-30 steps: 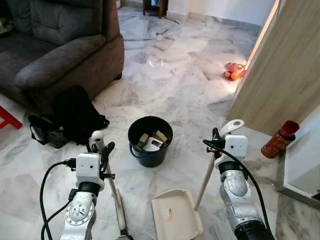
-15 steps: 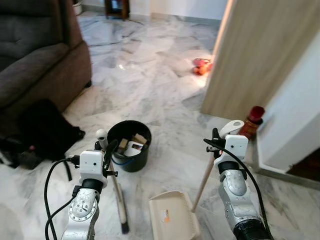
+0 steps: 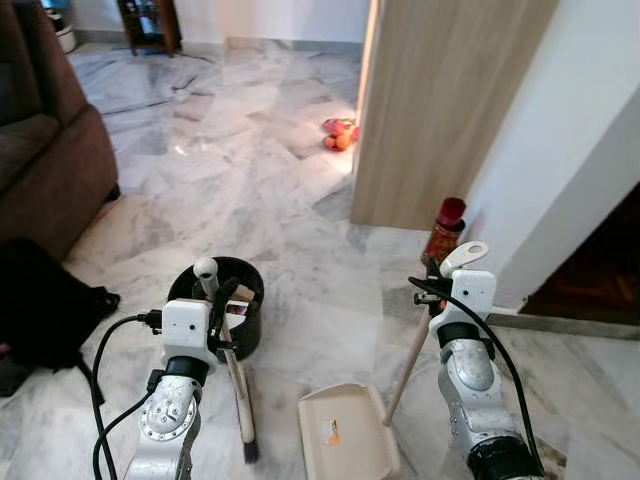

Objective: Sweep floor

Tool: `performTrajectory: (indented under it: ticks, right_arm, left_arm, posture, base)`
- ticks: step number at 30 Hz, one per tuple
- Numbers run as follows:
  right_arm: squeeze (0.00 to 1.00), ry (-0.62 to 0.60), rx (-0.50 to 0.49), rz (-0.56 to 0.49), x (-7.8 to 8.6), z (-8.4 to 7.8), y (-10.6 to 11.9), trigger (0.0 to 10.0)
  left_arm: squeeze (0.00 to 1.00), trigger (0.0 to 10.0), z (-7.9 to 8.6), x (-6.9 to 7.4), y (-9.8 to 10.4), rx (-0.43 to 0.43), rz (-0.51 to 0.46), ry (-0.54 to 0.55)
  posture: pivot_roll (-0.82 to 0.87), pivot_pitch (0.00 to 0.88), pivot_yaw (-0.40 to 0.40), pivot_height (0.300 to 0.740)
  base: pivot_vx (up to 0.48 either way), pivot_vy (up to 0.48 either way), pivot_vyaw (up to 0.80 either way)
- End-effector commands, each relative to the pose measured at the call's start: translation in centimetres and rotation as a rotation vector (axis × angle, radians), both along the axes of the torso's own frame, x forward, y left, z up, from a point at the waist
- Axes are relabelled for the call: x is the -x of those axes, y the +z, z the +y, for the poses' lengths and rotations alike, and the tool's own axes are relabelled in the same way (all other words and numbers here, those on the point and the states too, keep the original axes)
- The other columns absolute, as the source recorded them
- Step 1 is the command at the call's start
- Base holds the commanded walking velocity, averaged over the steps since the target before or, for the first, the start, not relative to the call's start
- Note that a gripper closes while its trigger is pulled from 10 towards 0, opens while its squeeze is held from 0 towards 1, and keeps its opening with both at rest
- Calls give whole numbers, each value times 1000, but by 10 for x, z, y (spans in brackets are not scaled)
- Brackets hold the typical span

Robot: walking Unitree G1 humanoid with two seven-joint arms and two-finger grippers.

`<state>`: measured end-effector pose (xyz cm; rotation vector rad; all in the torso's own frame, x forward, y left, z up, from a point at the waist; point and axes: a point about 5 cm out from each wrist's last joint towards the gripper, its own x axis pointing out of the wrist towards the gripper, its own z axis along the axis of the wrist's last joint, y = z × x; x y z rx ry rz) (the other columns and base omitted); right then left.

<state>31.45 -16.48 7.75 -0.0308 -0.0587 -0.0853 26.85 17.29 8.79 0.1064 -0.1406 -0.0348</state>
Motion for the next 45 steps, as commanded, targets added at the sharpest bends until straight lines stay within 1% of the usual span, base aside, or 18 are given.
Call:
performTrajectory:
  ticks: [1, 5, 9, 13, 18, 21, 27, 33, 37, 45]
  right_arm:
    - [0, -12, 1, -36, -3, -2, 7, 10000]
    - [0, -18, 1, -40, -3, -3, 7, 10000]
    - [0, -23, 4, -41, -2, -5, 7, 10000]
    - [0, -27, 7, -40, -1, -6, 6, 10000]
    - [0, -28, 9, -39, -1, -6, 6, 10000]
    - [0, -25, 13, -38, -3, -6, 7, 10000]
    - [0, -27, 15, -40, -5, -7, 8, 10000]
    - [0, -33, 13, -42, -5, -8, 8, 10000]
    - [0, -33, 14, -39, -5, -8, 8, 10000]
    - [0, -33, 16, -41, -7, -10, 10, 10000]
  left_arm:
    - [0, 10000, -2, -4, 6, -5, -31, -13]
    - [0, 10000, -5, -6, 6, -6, -31, -27]
    - [0, 10000, -10, -8, 5, -26, -30, -47]
    - [0, 10000, -13, -10, 4, -15, -30, -53]
    - [0, 10000, -14, -12, 5, -8, -33, -52]
    - [0, 10000, -14, -13, 4, -21, -33, -57]
    - [0, 10000, -14, -16, 5, -19, -42, -50]
    - [0, 10000, -13, -19, 6, -35, -51, -49]
    - [0, 10000, -13, -19, 6, -11, -55, -36]
    - [0, 10000, -15, -22, 7, -12, -60, -41]
  posture:
    - [69, 0, -1, 740]
    - [57, 0, 5, 740]
    - [46, 0, 8, 740]
    - [35, 0, 9, 740]
    - [36, 0, 3, 740]
    - [35, 0, -1, 740]
    - [31, 0, -2, 740]
    - [29, 0, 0, 740]
    - [31, 0, -4, 740]
    - [36, 0, -9, 740]
  base:
    - [0, 0, -800]
    - [0, 0, -800]
    - [0, 0, -800]
    - [0, -276, -800]
    - [0, 0, -800]
    - [0, 0, -800]
    - [0, -326, -800]
    - [0, -43, -800]
    - [0, -191, -800]
    - [0, 0, -800]
